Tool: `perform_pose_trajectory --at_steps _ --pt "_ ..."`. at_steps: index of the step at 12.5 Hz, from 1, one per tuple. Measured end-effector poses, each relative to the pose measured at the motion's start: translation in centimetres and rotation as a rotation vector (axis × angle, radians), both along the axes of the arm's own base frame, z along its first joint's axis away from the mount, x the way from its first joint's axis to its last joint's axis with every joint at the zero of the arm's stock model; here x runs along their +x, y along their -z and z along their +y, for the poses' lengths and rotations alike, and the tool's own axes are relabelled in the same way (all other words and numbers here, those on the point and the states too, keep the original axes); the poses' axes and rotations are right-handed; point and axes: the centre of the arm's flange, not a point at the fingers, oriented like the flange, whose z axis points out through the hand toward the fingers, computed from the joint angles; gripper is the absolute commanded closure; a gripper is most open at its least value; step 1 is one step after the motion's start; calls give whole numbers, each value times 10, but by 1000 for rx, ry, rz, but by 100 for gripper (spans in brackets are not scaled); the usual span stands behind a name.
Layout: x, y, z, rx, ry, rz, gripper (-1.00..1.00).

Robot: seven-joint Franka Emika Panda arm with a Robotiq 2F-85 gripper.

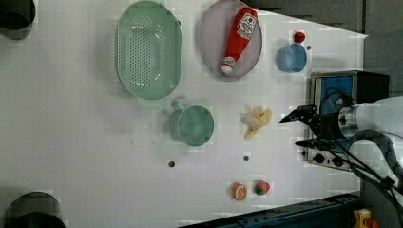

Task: Pick Banana and place it in mug.

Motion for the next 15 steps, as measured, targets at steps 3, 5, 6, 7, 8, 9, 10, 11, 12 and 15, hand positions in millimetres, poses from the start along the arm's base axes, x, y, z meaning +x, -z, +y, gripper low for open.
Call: perform_pose_trajectory --at_steps 3,5,6,7,8,9,10,11,12,15 --pt "9 30 7 -23 -30 -109 -100" --pt "16 49 11 -19 -28 -136 -100" --pt "16 58 11 -25 -33 -148 -100" --pt "16 73 7 -32 -28 -151 -100" --pt "18 88 3 -38 -22 -176 -100" --pt "13 108 2 -40 -17 -175 -100" --pt "8 125 2 -41 -20 -161 -100" --pt "1 138 6 -37 -27 -139 -94" --pt "-7 147 12 -28 -36 -117 -65" --pt "-10 147 26 -20 -67 -109 3"
